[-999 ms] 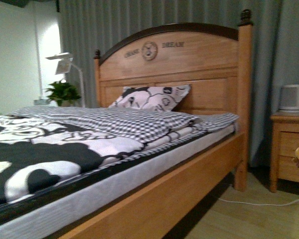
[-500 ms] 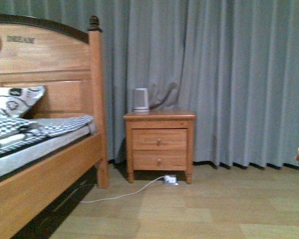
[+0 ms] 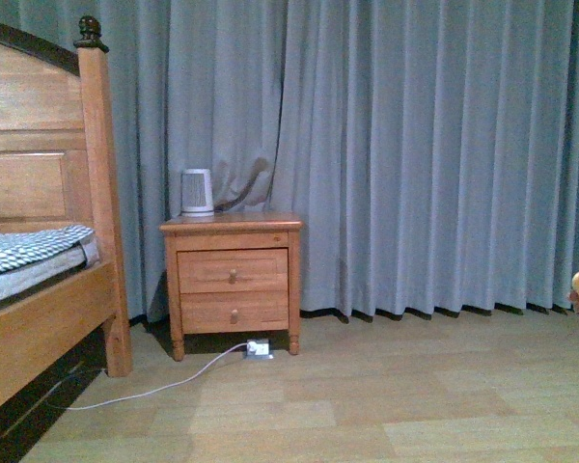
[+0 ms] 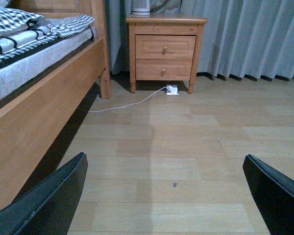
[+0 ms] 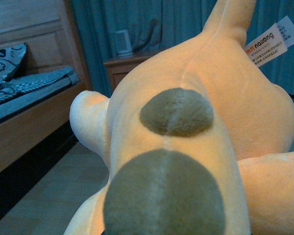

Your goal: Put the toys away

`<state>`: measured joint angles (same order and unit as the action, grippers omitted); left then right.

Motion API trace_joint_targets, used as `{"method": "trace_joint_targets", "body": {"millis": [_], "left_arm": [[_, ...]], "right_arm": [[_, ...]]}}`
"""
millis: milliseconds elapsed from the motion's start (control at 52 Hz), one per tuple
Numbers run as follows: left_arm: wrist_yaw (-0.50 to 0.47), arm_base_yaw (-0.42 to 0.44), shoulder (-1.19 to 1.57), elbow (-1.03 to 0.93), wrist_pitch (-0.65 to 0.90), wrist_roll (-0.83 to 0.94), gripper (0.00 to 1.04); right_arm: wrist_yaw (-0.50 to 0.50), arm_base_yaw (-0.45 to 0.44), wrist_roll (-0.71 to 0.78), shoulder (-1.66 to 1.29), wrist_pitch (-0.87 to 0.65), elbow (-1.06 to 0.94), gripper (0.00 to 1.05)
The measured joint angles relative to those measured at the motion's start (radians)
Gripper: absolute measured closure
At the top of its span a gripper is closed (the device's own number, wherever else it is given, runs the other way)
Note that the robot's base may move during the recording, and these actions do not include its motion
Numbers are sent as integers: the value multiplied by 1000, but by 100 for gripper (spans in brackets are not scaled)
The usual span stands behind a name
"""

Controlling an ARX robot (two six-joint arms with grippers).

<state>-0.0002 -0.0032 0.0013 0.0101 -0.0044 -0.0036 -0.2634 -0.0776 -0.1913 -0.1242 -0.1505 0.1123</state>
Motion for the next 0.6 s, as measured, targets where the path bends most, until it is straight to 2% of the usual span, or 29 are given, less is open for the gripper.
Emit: {"method": "trace_joint_targets", "body": {"millis": [596], "left_arm": [[0,0,0,0,0,0,6]], "right_arm": [[2,0,0,0,0,0,94]]}}
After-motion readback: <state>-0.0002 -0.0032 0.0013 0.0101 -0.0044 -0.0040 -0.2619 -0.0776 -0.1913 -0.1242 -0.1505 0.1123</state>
